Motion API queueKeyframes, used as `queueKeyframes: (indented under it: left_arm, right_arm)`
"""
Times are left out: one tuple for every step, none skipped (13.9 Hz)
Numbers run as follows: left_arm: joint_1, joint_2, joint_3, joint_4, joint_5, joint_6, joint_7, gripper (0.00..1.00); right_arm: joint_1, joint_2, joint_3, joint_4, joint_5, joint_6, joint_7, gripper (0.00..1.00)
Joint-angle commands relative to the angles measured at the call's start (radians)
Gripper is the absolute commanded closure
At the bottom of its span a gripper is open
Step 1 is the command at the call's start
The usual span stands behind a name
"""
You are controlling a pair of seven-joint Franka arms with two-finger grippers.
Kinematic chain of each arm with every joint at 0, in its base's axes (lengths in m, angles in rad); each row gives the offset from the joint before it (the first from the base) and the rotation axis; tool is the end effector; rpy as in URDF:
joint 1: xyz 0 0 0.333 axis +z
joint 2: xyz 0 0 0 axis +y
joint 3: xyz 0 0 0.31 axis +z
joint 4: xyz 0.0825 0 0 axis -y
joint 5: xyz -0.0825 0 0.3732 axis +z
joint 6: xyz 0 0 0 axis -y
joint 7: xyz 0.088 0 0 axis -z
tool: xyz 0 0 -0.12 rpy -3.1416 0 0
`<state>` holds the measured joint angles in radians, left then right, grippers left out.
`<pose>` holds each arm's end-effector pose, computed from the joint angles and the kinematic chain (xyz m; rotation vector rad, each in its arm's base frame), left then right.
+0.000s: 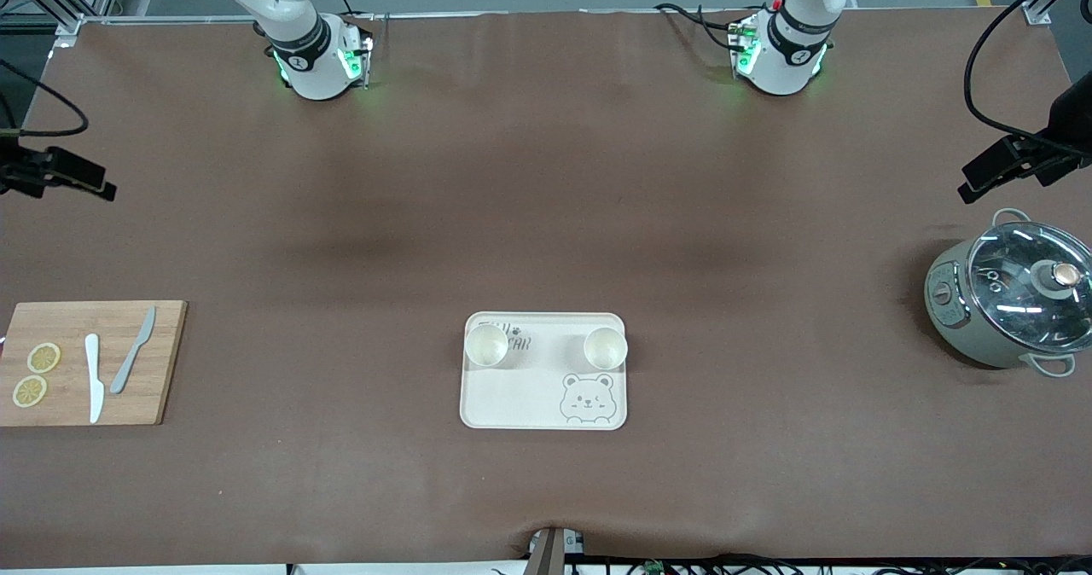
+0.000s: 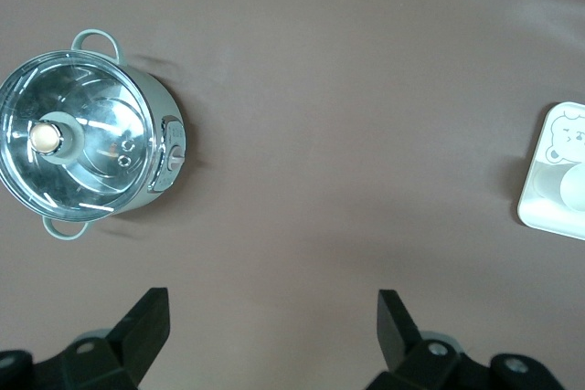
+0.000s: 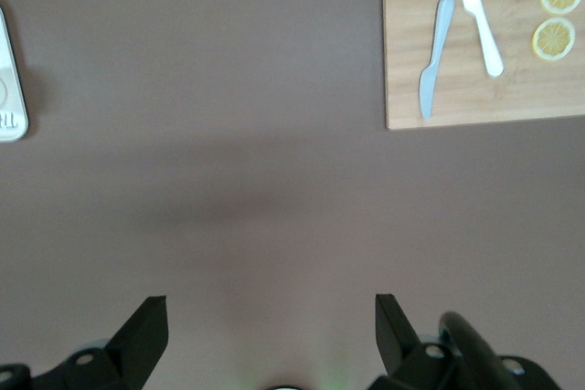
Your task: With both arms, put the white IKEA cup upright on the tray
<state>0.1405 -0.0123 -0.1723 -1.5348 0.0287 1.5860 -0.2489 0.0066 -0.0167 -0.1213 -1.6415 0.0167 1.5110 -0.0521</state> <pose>0.5428 -0.0145 0.6302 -3.0998 -0.3385 -0.1045 0.5250 -0.0589 0.5773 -3.1071 0.0970 0.1742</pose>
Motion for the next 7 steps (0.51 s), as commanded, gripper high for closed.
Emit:
queueKeyframes:
  left_arm:
    - [0.010,-0.005,-0.007,0.004,0.002,-0.004,0.022,0.00]
    - [0.010,-0.005,-0.006,0.005,0.002,-0.004,0.020,0.00]
    - [0.010,-0.006,-0.006,0.007,0.000,-0.004,0.020,0.00]
    - [0.011,-0.005,-0.006,0.010,0.000,-0.004,0.020,0.00]
    - [0.010,-0.005,-0.006,0.010,0.000,-0.004,0.020,0.00]
    - [0.010,-0.005,-0.006,0.010,0.000,-0.004,0.020,0.00]
    - [0.007,-0.005,-0.006,0.010,0.002,-0.004,0.019,0.00]
  right_arm:
    - [-0.005,-0.036,0.008,-0.005,0.018,0.034,-0.002,0.00]
    - [-0.010,0.009,0.008,0.065,0.022,0.017,-0.011,0.00]
    - [-0.010,0.049,0.008,0.122,0.016,-0.007,-0.011,0.00]
    - [-0.005,0.050,0.008,0.158,0.003,-0.052,0.001,0.00]
    - [0.001,0.055,0.009,0.178,-0.006,-0.087,0.001,0.00]
    - [0.000,0.054,0.009,0.177,-0.023,-0.092,0.001,0.00]
    - [-0.007,0.050,0.008,0.172,-0.038,-0.086,0.001,0.00]
